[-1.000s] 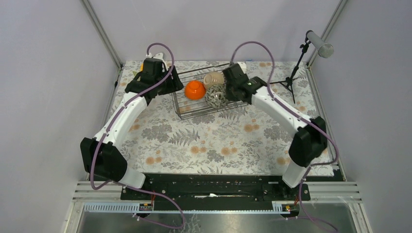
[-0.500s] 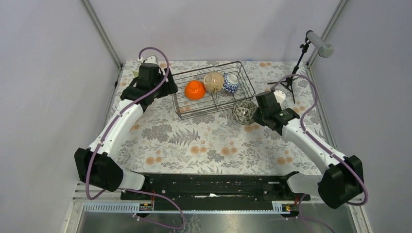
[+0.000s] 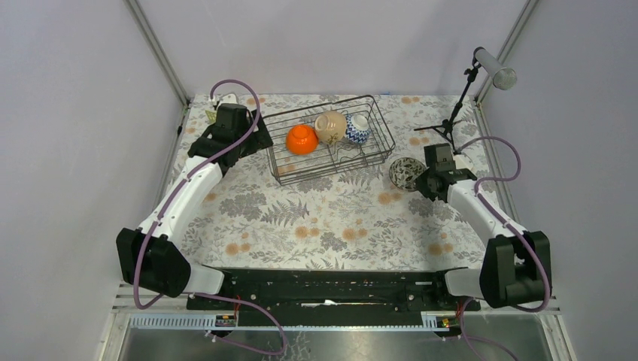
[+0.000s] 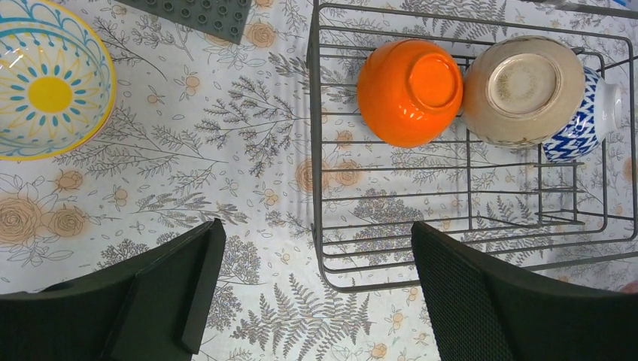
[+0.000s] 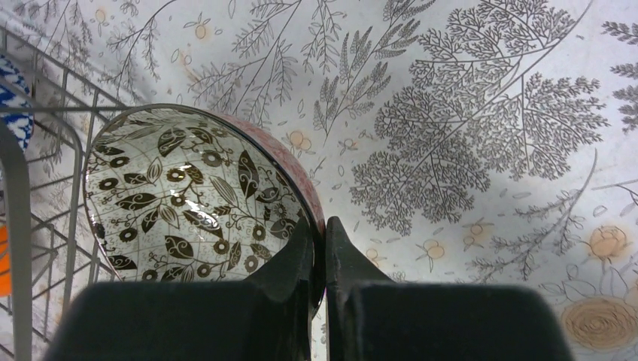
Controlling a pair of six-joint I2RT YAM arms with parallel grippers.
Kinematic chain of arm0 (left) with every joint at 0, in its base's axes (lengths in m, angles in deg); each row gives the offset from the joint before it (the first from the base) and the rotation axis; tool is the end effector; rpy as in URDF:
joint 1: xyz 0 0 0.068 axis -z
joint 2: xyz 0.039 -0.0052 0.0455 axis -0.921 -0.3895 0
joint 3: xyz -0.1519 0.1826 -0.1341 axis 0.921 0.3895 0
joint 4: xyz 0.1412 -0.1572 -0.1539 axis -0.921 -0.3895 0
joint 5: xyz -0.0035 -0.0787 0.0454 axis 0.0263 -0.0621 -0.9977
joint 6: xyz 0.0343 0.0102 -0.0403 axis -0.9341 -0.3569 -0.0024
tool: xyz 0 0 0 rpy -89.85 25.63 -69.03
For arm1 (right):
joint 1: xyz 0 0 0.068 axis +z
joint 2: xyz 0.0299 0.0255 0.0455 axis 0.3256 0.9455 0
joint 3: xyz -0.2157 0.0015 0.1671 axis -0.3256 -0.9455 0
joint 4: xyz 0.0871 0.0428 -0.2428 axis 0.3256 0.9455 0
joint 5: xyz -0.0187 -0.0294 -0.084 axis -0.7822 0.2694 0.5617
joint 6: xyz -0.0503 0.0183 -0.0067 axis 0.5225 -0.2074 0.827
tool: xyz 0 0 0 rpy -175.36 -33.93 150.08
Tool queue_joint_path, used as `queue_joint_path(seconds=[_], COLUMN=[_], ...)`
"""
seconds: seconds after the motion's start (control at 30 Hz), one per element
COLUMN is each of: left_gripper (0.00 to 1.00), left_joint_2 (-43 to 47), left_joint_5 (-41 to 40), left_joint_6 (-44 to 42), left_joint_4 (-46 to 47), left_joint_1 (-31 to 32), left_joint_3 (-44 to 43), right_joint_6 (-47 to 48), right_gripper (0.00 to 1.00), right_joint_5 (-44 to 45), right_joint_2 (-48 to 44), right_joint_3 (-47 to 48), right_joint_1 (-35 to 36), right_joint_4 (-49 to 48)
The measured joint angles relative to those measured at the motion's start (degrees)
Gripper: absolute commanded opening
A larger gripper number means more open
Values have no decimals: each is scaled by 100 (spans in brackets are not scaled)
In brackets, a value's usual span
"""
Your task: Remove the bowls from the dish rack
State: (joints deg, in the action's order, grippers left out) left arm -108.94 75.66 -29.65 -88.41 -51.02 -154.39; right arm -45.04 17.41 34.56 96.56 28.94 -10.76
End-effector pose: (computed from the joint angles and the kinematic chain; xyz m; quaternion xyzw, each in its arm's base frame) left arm 0.2916 -0.0759 0.3379 -0.1613 0.8843 -0.0812 0.4305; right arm 0.2582 0.0353 0.2288 0.3937 0.8491 0.0626 0.3467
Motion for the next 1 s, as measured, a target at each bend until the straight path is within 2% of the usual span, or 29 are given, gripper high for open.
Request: queue_joint_path(seconds=[0.27, 0.47, 0.63, 0.77, 1.0], left_gripper=[99, 99, 99, 99, 99], left_joint_2=[11, 79, 109, 114, 111], left_joint_5=[157, 566, 892, 1045, 1213], left_joint_6=[-107, -216, -334, -448, -557], left_joint_4=[33, 225, 356, 450, 461], left_joint_1=[0, 0, 0, 0, 0], left_joint_3=[105, 251, 284, 319, 372], right_joint_6=[9, 76, 243, 358, 566], right_gripper=[0, 0, 7, 15, 48], right_joint_5=[-962, -1259, -1257, -1224, -1182], right_joint_2=[651, 1021, 1263, 1279, 1279], right_joint_3=[-4, -4, -4, -57, -96], right_joint_1=[-776, -898, -927, -931, -935], right_joint_4=[-695, -1036, -1108, -1204, -1351])
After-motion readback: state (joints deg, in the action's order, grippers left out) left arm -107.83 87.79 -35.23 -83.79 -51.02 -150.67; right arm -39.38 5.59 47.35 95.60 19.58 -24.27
